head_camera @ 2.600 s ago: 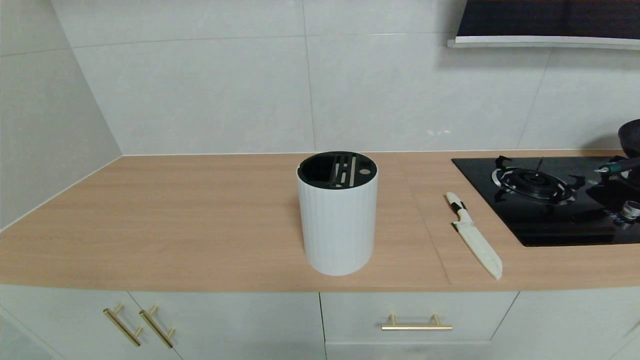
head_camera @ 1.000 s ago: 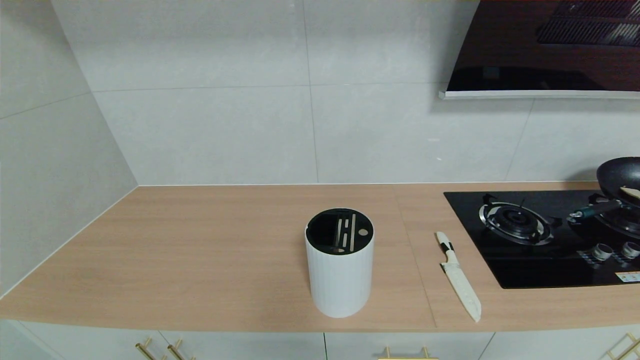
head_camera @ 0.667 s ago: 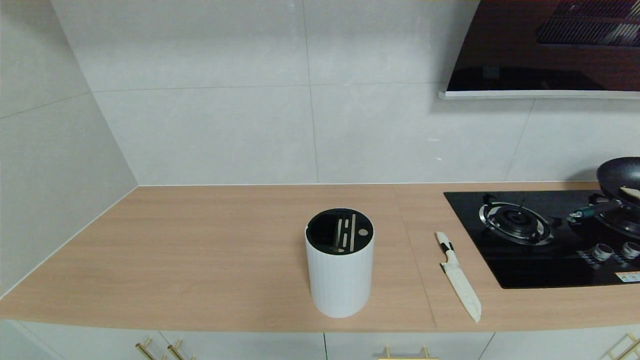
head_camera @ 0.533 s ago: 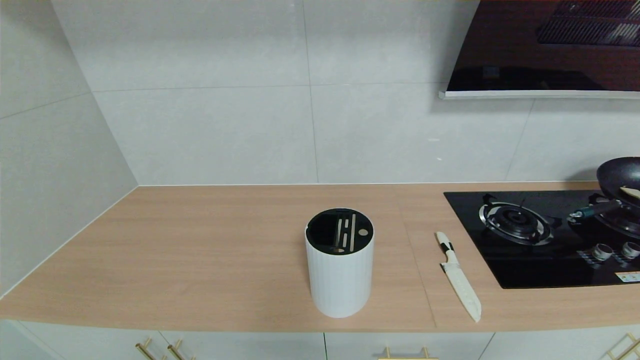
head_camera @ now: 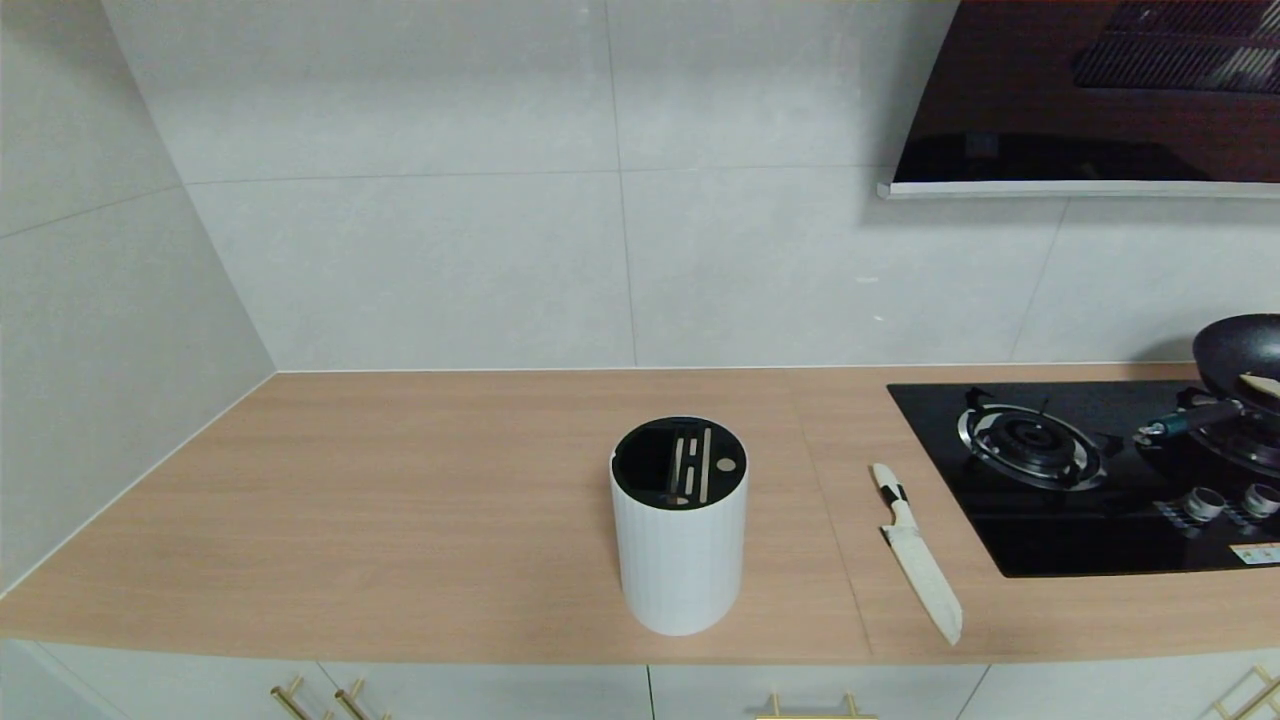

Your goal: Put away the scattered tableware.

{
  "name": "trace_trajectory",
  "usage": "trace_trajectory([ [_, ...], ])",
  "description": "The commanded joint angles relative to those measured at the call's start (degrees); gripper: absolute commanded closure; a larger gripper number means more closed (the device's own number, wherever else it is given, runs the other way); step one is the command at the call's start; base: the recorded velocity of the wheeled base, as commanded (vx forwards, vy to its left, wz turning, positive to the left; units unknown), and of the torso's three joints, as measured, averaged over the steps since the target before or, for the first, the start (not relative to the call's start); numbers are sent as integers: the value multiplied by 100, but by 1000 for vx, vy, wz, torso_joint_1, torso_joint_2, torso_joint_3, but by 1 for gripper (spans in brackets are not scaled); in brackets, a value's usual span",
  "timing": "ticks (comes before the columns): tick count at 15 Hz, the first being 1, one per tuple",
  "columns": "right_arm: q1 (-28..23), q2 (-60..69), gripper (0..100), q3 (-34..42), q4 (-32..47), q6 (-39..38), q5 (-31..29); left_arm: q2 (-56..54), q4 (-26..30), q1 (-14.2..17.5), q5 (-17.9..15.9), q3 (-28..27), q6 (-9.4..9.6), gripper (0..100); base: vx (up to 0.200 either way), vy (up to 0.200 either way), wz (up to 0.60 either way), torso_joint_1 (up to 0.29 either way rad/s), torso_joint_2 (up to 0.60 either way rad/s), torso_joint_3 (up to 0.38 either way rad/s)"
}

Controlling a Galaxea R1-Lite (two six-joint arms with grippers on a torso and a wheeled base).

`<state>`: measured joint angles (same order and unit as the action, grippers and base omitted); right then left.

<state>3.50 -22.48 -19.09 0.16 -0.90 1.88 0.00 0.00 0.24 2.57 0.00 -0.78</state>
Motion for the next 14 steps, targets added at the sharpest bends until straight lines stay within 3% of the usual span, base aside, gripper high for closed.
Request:
trace_trajectory([
  [1, 274, -2964, 0, -1281, -165, -15, 85, 0, 0, 2, 6, 0, -10, 0, 0, 0, 0, 0, 0, 0],
  [9, 547, -6928, 0, -3110, -429, 73, 50, 0, 0, 2, -2, 0, -1, 0, 0, 0, 0, 0, 0, 0],
  [14, 722, -8615, 0, -3057, -1352, 73, -284, 0, 0, 2, -2, 0, -10, 0, 0, 0, 0, 0, 0, 0],
])
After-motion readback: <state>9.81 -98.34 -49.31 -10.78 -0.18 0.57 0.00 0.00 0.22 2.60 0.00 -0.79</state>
